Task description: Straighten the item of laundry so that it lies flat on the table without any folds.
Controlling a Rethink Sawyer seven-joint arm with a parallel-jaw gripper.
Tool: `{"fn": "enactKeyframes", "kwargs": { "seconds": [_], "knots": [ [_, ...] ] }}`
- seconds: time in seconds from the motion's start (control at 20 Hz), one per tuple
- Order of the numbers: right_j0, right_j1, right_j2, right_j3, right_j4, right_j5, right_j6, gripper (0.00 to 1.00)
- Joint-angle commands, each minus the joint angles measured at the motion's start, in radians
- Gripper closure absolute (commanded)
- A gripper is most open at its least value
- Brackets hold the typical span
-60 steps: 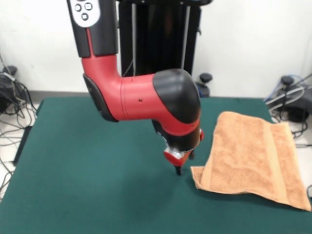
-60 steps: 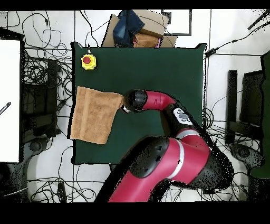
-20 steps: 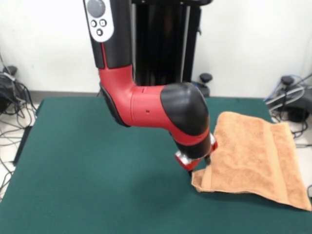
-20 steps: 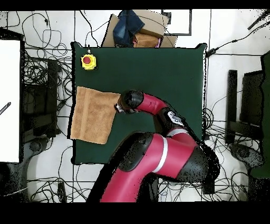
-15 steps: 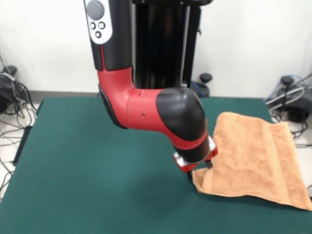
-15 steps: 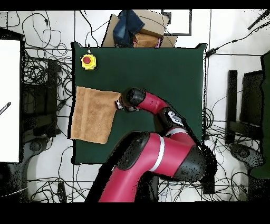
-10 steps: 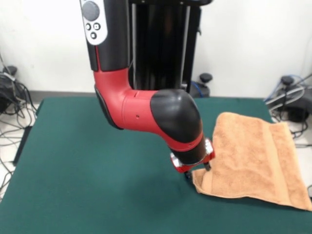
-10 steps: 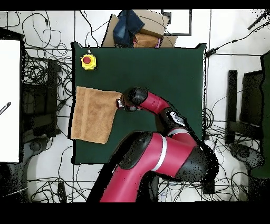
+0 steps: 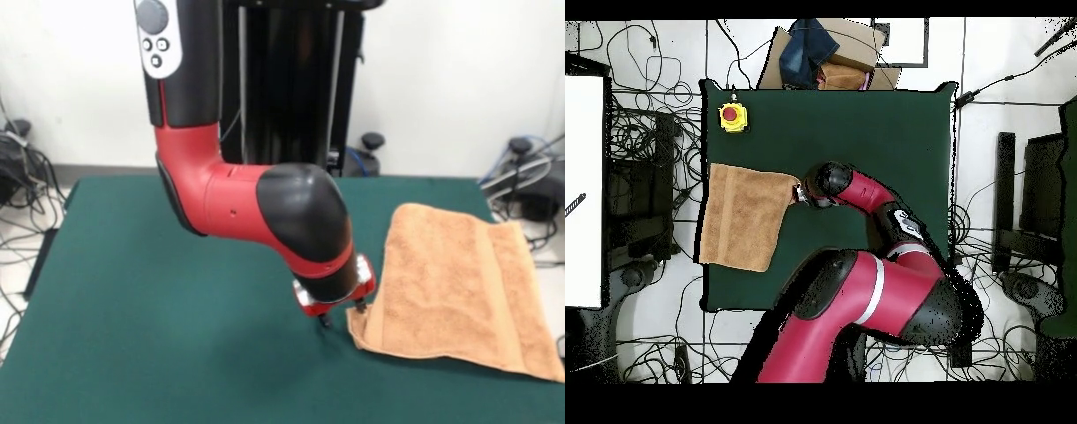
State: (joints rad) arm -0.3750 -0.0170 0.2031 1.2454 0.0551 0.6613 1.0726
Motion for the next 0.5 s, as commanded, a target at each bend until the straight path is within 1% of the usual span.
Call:
{"fn": "enactKeyframes", "kwargs": {
  "seconds": [0.05, 0.35, 0.5],
  "knots": [
    [-0.007, 0.037, -0.112, -0.149, -0.081, 0.001, 0.11, 0.0],
    [0.027, 0.087, -0.12, -0.223, -0.093, 0.011, 0.132, 0.0],
    [0.048, 0.137, -0.116, -0.271, -0.087, 0.003, 0.148, 0.0]
  ]
}}
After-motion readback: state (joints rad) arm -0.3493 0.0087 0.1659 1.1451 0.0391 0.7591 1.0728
